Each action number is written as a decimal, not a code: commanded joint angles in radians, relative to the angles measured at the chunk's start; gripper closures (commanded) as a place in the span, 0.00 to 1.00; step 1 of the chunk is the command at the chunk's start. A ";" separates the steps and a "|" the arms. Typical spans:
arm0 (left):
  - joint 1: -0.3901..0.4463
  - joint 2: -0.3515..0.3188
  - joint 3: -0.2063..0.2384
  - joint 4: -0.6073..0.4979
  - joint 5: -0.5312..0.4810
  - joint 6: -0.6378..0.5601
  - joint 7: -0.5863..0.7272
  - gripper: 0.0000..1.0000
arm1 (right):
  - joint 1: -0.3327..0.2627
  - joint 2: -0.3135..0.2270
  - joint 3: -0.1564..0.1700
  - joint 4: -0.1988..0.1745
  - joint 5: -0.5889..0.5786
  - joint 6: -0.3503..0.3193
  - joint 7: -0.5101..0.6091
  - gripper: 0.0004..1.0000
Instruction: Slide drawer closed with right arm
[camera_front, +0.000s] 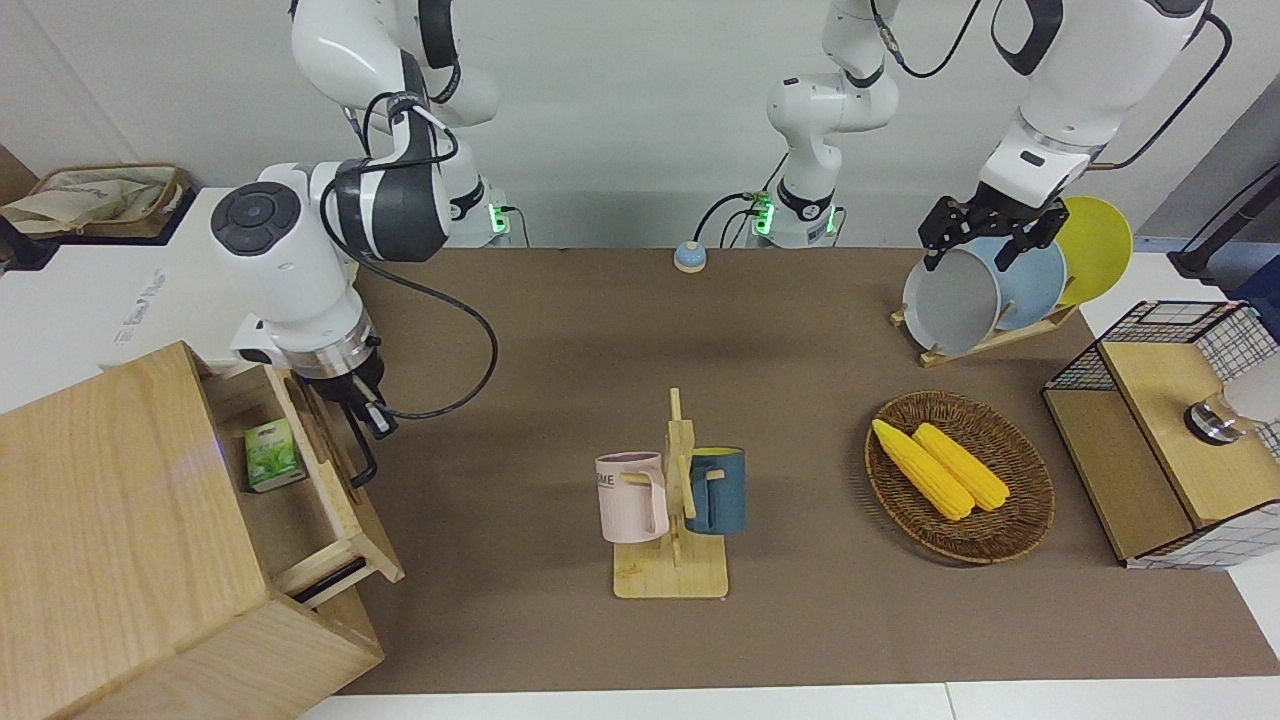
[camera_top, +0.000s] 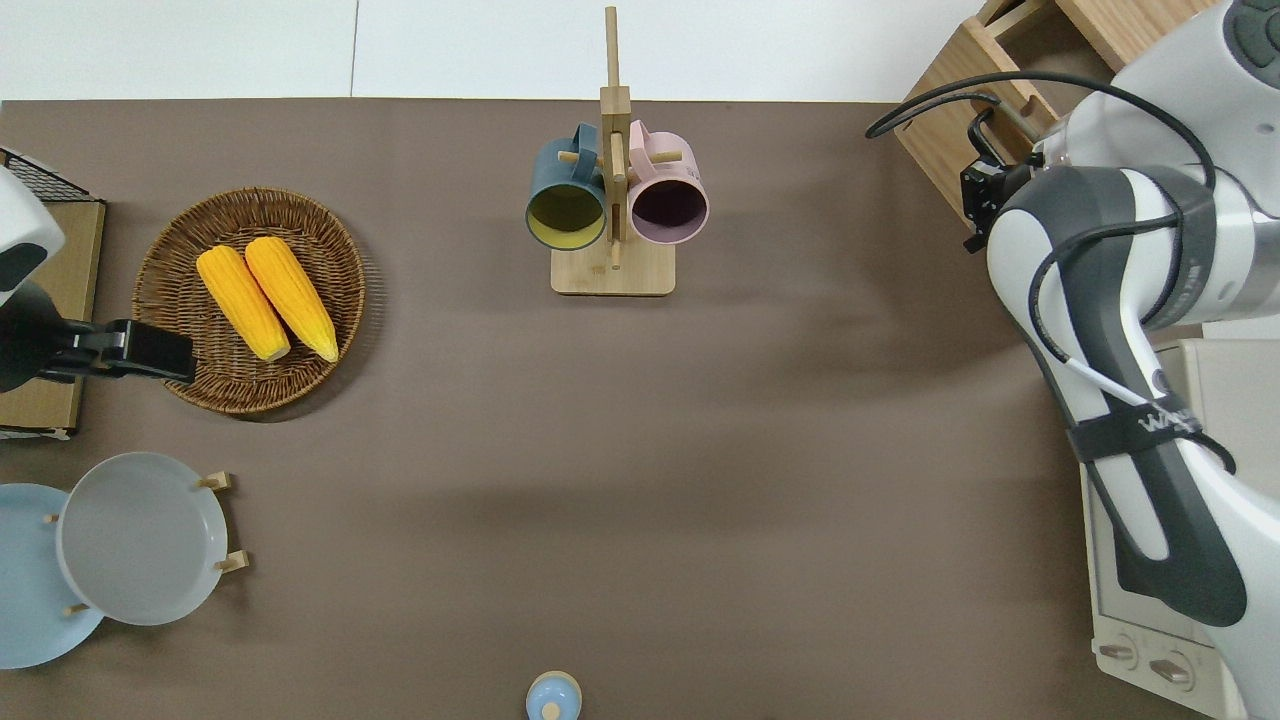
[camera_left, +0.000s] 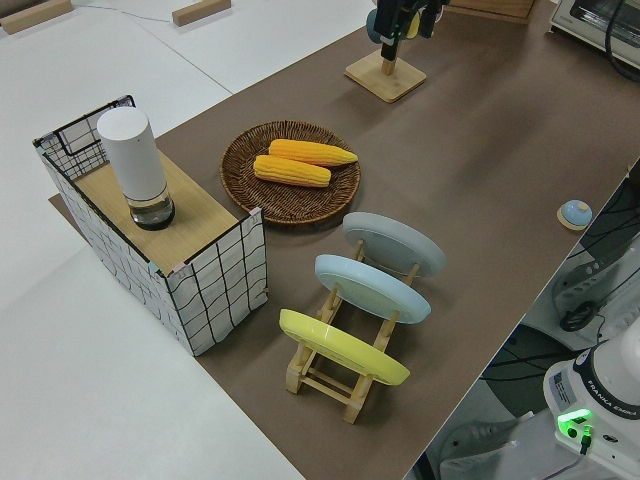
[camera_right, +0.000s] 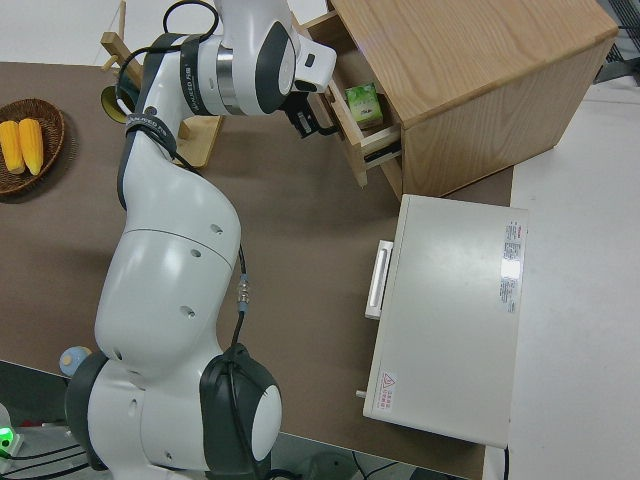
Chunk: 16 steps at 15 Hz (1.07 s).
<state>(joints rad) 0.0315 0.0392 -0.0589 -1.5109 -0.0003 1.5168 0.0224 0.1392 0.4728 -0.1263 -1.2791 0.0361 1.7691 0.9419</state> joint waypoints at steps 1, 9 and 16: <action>0.005 0.011 -0.007 0.024 0.017 -0.020 0.008 0.01 | -0.055 0.041 0.020 0.057 0.011 0.006 -0.069 1.00; 0.005 0.011 -0.007 0.026 0.017 -0.020 0.010 0.01 | -0.102 0.050 0.016 0.061 0.010 0.015 -0.107 1.00; 0.005 0.011 -0.007 0.026 0.017 -0.020 0.010 0.01 | -0.131 0.055 0.014 0.067 0.011 0.027 -0.134 1.00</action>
<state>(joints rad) 0.0315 0.0392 -0.0589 -1.5109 -0.0003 1.5168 0.0224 0.0352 0.5031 -0.1189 -1.2483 0.0362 1.7827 0.8454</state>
